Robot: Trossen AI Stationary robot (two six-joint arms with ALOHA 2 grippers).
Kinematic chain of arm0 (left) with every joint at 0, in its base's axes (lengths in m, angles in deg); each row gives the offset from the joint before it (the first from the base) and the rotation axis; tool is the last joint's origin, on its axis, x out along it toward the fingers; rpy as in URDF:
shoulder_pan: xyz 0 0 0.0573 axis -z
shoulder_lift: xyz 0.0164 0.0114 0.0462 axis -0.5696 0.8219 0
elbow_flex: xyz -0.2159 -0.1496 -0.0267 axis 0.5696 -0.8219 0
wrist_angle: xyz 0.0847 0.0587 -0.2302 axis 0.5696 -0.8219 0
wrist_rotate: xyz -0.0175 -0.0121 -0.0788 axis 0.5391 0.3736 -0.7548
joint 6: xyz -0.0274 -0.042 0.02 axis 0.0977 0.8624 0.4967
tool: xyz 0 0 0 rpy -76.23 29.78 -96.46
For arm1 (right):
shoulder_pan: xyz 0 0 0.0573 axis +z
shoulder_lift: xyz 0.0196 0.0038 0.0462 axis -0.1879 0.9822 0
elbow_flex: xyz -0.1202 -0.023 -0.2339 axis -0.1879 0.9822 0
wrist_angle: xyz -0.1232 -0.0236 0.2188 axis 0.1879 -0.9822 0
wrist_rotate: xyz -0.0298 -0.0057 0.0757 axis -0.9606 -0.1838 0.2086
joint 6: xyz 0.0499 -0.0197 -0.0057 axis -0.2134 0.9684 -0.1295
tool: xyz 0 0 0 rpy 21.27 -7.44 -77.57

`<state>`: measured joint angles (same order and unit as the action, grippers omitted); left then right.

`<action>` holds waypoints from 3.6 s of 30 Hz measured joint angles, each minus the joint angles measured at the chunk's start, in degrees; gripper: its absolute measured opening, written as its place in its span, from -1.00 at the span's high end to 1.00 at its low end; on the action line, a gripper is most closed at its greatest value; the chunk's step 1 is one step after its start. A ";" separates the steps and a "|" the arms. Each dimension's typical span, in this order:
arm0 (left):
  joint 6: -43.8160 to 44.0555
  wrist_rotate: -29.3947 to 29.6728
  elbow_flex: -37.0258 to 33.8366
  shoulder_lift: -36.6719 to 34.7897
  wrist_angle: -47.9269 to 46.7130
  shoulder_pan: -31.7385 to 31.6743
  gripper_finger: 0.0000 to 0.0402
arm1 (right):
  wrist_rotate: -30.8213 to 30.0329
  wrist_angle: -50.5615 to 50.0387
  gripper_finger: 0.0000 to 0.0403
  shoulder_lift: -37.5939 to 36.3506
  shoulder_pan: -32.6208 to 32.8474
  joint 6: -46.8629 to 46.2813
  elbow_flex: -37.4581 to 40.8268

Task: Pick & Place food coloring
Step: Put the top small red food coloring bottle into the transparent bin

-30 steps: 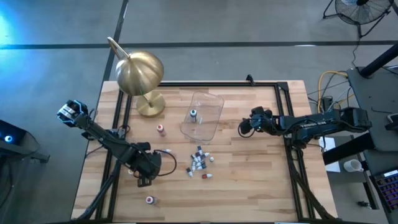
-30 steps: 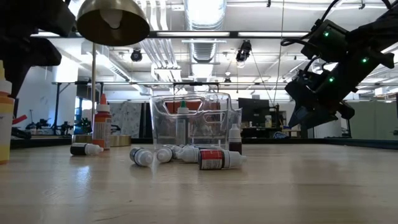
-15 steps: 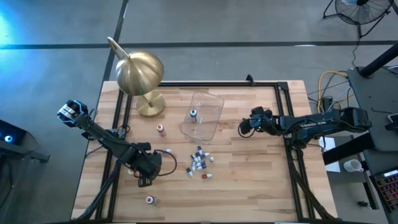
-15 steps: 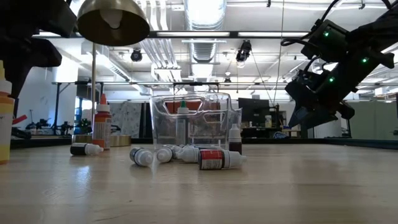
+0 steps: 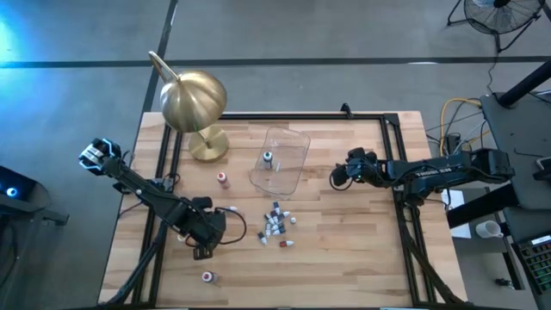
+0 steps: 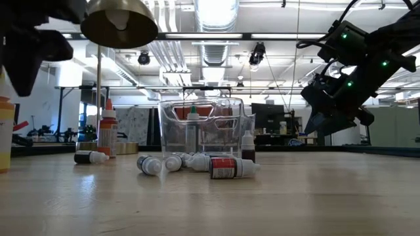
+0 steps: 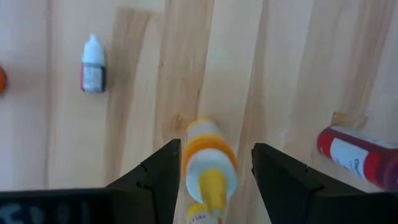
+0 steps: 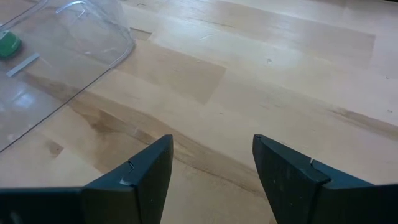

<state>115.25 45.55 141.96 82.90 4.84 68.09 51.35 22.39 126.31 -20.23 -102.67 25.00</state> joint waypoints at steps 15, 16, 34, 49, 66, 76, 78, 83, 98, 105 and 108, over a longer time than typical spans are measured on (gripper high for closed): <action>-9.32 5.38 0.82 0.67 4.07 -7.14 0.15 | 8.20 0.07 -0.07 0.00 0.01 -0.64 0.00; -10.57 6.29 0.78 0.82 4.37 -7.96 0.15 | 8.20 0.07 -0.07 0.00 0.01 -0.46 0.00; -19.00 5.58 0.68 4.01 10.92 -14.25 0.15 | 9.09 0.00 -0.07 0.00 0.01 1.40 0.00; -22.14 3.65 -1.34 12.24 15.57 -18.05 0.15 | 8.76 0.02 -0.07 0.00 0.01 3.17 0.00; -23.46 2.90 -9.43 12.24 18.74 -20.67 0.15 | 8.70 0.02 -0.07 0.00 0.01 2.99 0.00; -24.08 0.30 -10.29 12.61 20.64 -23.13 0.25 | 8.57 0.02 -0.07 0.00 -0.06 2.79 0.00; -25.10 0.43 -10.52 12.76 20.78 -23.34 0.30 | 8.57 0.02 -0.07 0.00 -0.06 2.75 0.00; -26.91 0.60 -10.65 12.74 20.72 -23.56 0.44 | 8.55 0.02 -0.07 0.00 -0.06 2.71 0.00; -26.08 -0.77 -2.64 12.98 17.71 -24.53 0.84 | 8.42 0.02 -0.07 0.00 -0.03 2.64 0.00; -31.88 6.63 9.32 11.88 -0.24 -24.74 0.84 | 8.63 0.01 -0.07 0.00 0.01 2.58 0.00; -37.79 10.12 13.82 11.59 0.94 -26.01 0.84 | 8.66 0.02 -0.07 0.00 0.01 2.58 0.00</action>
<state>77.46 55.67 155.78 94.49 5.78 42.08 60.00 22.41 126.31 -20.22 -100.09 25.00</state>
